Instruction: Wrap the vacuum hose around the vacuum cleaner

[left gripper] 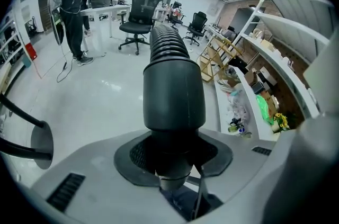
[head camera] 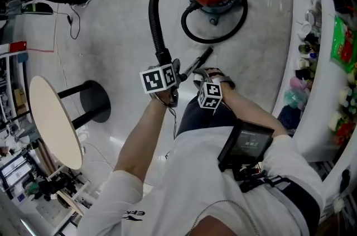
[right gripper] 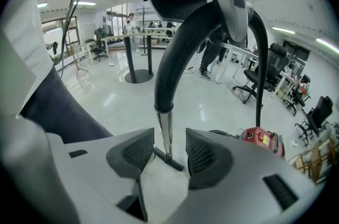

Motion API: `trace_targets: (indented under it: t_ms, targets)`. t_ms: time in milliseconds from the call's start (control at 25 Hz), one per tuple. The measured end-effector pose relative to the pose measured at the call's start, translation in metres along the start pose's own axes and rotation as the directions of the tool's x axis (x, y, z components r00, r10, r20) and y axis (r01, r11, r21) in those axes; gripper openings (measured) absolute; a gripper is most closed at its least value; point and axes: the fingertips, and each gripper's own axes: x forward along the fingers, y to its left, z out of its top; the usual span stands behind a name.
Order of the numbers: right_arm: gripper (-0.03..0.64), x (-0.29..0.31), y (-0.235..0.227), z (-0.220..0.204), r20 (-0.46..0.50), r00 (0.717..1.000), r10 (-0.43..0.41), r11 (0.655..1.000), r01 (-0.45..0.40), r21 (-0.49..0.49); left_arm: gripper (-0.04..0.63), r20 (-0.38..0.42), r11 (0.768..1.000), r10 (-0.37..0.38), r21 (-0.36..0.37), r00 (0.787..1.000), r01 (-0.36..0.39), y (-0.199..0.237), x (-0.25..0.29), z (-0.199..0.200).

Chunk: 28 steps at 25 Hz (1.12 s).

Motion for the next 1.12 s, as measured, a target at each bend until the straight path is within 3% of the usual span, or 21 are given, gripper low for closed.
trace_targets:
  t_ms: [160,400,720,1120]
  targets:
    - [0.183,-0.014,-0.001,-0.009,0.010,0.999,-0.033,0.999,0.033,0.028,0.137,0.026,0.999,-0.036,-0.013,0.999,0.036,-0.030,-0.003,0.013]
    - [0.233,-0.038,-0.015,-0.016,0.045,0.991,-0.128,0.989,0.124,0.074,0.137,0.043,0.989,-0.109,-0.096,0.993,0.113,-0.073,-0.001,0.017]
    - [0.233,-0.083,-0.034,-0.023,0.112,0.946,-0.303,0.952,0.296,0.076,0.137,0.020,0.943,-0.206,-0.262,0.978,0.204,-0.121,0.017,-0.009]
    - [0.190,-0.108,-0.040,-0.080,0.007,0.955,-0.297,0.951,0.295,0.092,0.137,-0.018,0.901,-0.277,-0.353,0.961,0.253,-0.163,0.043,-0.026]
